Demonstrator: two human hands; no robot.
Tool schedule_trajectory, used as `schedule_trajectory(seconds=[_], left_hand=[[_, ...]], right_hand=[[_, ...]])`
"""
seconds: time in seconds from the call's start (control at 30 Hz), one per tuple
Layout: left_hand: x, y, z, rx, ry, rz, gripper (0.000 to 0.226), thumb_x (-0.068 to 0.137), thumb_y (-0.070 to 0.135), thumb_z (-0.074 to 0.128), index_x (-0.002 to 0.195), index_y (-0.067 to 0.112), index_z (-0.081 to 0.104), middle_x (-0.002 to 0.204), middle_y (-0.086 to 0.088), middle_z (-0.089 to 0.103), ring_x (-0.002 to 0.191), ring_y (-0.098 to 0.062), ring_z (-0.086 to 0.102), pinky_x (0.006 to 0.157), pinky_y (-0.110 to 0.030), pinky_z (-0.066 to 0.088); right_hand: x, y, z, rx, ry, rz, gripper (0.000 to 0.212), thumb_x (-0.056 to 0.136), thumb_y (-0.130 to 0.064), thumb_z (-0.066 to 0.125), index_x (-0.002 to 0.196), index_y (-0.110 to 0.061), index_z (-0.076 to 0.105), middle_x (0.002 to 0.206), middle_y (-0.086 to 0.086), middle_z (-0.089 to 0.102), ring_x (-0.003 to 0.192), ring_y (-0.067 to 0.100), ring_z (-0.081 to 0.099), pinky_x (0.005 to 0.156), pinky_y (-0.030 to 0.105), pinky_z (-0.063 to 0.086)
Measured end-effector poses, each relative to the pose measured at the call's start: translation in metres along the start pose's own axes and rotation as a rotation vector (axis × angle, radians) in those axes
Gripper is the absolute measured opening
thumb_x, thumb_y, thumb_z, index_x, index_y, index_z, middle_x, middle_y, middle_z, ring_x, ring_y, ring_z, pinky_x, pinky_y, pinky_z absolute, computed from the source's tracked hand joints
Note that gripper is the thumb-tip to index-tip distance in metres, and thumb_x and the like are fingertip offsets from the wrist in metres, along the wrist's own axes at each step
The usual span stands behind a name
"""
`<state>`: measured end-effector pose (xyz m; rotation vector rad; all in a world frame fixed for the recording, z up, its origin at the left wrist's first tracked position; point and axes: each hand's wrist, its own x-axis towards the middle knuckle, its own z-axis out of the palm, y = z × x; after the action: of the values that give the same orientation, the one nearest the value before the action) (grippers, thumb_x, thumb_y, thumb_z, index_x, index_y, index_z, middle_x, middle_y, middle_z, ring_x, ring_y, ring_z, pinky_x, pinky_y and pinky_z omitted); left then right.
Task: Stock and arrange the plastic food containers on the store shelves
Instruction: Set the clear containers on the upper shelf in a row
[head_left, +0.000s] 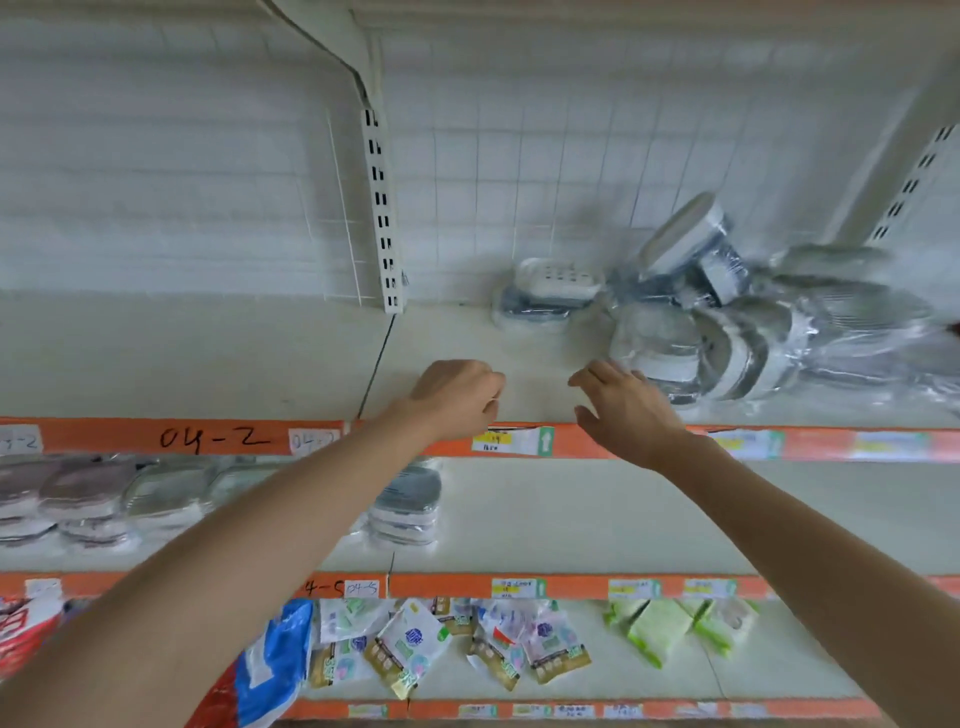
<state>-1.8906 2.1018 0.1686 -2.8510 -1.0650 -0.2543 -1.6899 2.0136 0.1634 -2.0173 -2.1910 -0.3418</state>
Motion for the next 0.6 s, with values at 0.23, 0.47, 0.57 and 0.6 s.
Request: schedule_trajectory(seconds=[0.23, 0.47, 0.57, 0.6], left_hand=[[0.098, 0.068, -0.003, -0.192, 0.076, -0.012, 0.019, 0.091, 0.026, 0.050, 0.092, 0.011, 0.062, 0.098, -0.005, 0.064, 0.092, -0.026, 0.059, 0.068, -0.032, 0.044], [0.168, 0.119, -0.004, -0.290, -0.063, -0.109, 0.093, 0.072, 0.081, 0.047, 0.137, 0.015, 0.039, 0.147, -0.010, 0.035, 0.133, -0.027, 0.037, 0.104, -0.043, 0.037], [0.181, 0.125, 0.002, -0.233, -0.113, -0.147, 0.106, 0.065, 0.087, 0.045, 0.142, 0.015, 0.032, 0.155, -0.014, 0.017, 0.142, -0.031, 0.021, 0.110, -0.049, 0.030], [0.183, 0.125, 0.003, -0.235, -0.121, -0.153, 0.107, 0.065, 0.087, 0.046, 0.142, 0.015, 0.031, 0.156, -0.015, 0.013, 0.143, -0.031, 0.019, 0.111, -0.049, 0.029]], right_hand=[[0.006, 0.099, -0.015, -0.034, 0.123, 0.107, 0.035, 0.089, -0.019, 0.051, 0.122, -0.010, 0.056, 0.120, 0.007, 0.053, 0.115, 0.026, 0.045, 0.094, 0.036, 0.033], [0.014, 0.153, -0.015, -0.005, 0.019, 0.130, 0.038, 0.090, -0.009, 0.049, 0.128, -0.014, 0.053, 0.126, 0.006, 0.051, 0.119, 0.023, 0.048, 0.104, 0.034, 0.032], [0.018, 0.159, -0.012, -0.027, -0.005, 0.081, 0.040, 0.090, -0.015, 0.053, 0.128, -0.021, 0.051, 0.123, 0.003, 0.049, 0.116, 0.021, 0.049, 0.103, 0.033, 0.031], [0.019, 0.160, -0.011, -0.029, -0.013, 0.083, 0.043, 0.089, -0.017, 0.056, 0.130, -0.024, 0.048, 0.124, 0.002, 0.048, 0.118, 0.021, 0.049, 0.104, 0.033, 0.029]])
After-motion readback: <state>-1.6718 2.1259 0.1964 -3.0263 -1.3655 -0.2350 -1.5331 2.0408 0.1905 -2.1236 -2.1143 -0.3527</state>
